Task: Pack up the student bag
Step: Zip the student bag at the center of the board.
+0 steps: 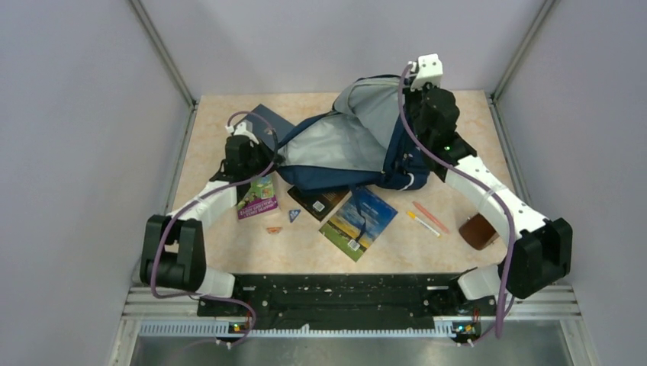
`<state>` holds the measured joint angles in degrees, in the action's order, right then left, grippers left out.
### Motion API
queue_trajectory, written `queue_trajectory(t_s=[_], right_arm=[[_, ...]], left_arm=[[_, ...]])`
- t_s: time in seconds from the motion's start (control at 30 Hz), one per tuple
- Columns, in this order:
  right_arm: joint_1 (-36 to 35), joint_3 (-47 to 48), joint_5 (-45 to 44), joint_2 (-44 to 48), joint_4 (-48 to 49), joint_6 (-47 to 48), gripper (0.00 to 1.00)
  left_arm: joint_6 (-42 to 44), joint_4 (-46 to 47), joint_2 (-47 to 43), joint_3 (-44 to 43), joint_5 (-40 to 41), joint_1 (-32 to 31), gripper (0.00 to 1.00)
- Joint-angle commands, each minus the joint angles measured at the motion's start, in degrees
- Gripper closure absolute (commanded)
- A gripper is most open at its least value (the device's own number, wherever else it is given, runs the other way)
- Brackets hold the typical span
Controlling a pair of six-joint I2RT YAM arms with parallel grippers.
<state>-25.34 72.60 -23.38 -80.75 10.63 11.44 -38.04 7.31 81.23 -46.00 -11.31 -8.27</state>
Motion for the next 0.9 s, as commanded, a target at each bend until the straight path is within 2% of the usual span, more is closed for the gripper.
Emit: queue_trajectory(t_s=[0.0,0.13,0.27,0.3,0.37,0.43,0.5,0.6,0.73,0.87], right_arm=[[3.63,-2.22,-11.90,5.71,8.53,-0.81,1.00],[3.63,-5.83,-11.75,6.16,9.31,-3.22,1.00],[3.63,-11.19,-3.91,8.32,10.28,-7.17,1.00],[3.63,-12.48,-1.17,8.90,10.33,-8.29,1.00],[3.63,-14.66,3.31,9.70,9.85,-10.64,1.00],[3.57,-15.62,7.30,10.04,9.12,-12.78,1.00],[3.55,-16.25,9.70,9.80,8.78,-14.13,1.00],[3.29,-17.07,11.88,9.03,8.91,-14.59,1.00],[2.98,-18.65,13.07,8.09,9.22,-15.07,1.00],[2.84,-20.17,13.84,7.94,9.74,-15.96,1.00]], left_arm=[[-0.09,1.25,3.81,-2.20,5.25,0.63,1.00],[0.83,1.40,6.15,-3.45,4.92,-0.49,1.00],[3.72,0.93,6.39,-3.44,4.69,-0.87,0.99],[4.40,0.31,5.94,-3.45,5.04,-0.87,0.92],[5.97,-1.14,4.38,-3.14,6.11,-0.87,0.67],[7.32,-2.80,1.67,-2.69,7.93,-0.87,0.47],[8.57,-4.90,-1.26,-2.18,9.74,-0.87,0.36],[9.89,-8.06,-6.34,-0.29,13.13,-0.78,0.27],[9.15,-14.97,-11.47,2.60,21.48,-0.78,0.24],[9.50,-21.78,-11.85,2.98,29.70,-0.78,0.20]])
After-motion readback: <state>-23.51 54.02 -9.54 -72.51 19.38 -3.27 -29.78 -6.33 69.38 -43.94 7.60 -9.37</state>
